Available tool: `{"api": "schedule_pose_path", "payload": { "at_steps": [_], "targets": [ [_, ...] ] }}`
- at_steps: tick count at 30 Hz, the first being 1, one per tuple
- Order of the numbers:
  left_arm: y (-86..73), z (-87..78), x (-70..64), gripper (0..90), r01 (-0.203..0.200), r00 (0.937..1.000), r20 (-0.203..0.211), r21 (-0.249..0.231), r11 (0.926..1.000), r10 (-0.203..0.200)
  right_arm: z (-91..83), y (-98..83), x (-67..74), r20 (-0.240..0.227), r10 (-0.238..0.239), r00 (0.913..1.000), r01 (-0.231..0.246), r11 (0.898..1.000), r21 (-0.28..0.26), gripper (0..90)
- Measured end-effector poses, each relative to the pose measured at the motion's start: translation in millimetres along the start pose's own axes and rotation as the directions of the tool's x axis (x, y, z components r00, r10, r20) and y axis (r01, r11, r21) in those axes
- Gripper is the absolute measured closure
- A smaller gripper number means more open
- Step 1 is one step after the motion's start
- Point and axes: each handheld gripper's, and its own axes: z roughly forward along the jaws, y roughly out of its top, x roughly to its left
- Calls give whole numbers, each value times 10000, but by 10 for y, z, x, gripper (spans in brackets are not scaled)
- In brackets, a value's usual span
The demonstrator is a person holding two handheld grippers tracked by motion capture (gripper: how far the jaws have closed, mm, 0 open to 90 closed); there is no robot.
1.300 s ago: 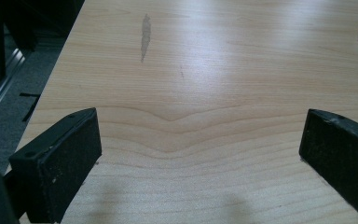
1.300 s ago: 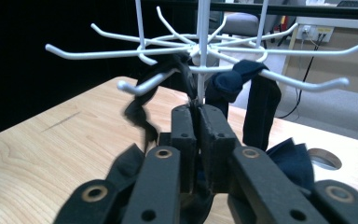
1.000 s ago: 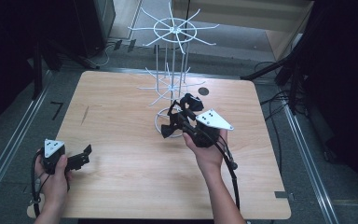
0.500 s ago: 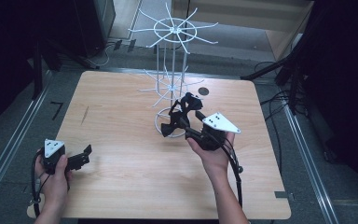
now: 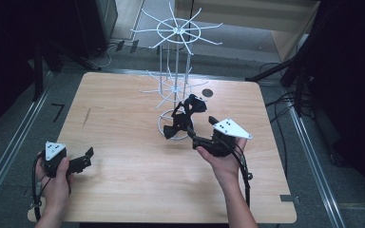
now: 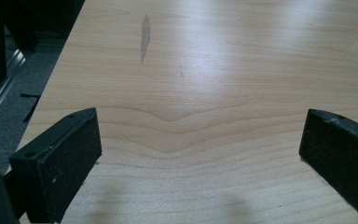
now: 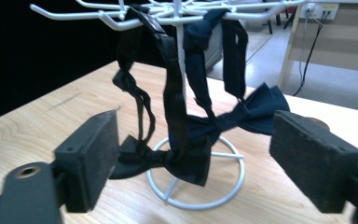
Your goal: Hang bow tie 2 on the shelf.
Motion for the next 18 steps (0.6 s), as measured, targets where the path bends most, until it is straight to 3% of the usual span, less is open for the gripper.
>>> {"api": "schedule_pose_path", "payload": {
  "at_steps": [18],
  "targets": [
    [0,1,-2,0,10,10000,-4,-8,10000,-10,-200,-190,-250,584,178,9981,-191,9996,215,14]
  ]
}}
